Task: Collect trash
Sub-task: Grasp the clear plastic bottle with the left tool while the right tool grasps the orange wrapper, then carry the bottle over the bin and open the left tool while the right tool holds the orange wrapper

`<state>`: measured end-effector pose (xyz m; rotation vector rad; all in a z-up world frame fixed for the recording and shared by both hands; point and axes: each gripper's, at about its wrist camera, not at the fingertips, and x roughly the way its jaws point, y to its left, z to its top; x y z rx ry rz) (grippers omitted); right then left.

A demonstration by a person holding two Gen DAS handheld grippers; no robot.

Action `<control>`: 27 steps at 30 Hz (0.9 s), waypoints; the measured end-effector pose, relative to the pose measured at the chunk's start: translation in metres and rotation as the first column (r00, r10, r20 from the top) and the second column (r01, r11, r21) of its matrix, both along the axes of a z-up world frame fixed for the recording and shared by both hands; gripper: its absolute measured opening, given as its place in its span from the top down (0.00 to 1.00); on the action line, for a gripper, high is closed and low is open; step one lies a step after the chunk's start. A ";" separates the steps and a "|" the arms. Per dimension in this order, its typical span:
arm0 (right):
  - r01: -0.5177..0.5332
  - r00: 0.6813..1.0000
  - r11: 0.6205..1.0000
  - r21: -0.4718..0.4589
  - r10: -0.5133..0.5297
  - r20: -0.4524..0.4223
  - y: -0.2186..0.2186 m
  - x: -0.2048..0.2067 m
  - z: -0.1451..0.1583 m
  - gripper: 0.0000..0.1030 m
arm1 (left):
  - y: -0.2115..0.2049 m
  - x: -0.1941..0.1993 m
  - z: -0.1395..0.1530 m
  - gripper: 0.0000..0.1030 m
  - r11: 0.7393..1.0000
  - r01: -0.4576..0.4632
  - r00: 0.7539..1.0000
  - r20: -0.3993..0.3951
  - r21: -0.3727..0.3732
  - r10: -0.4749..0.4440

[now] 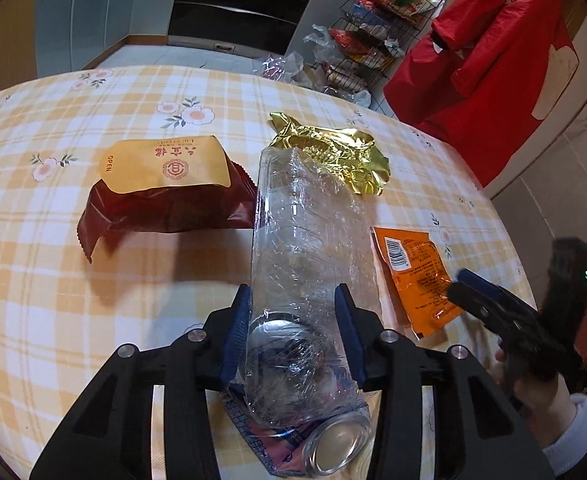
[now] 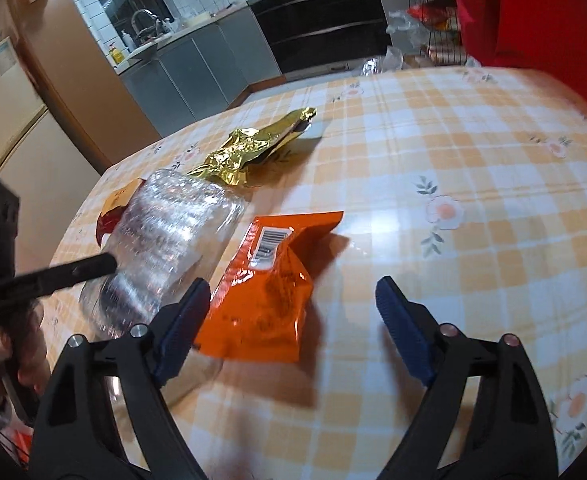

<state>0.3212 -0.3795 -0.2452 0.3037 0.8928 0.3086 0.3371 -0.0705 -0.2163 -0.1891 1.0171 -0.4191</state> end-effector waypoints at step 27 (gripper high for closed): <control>0.072 0.990 0.997 0.041 -0.077 0.121 -0.010 -0.054 0.064 0.81 | 0.005 -0.063 0.099 0.65 0.997 0.051 0.970 0.233 0.065 -0.065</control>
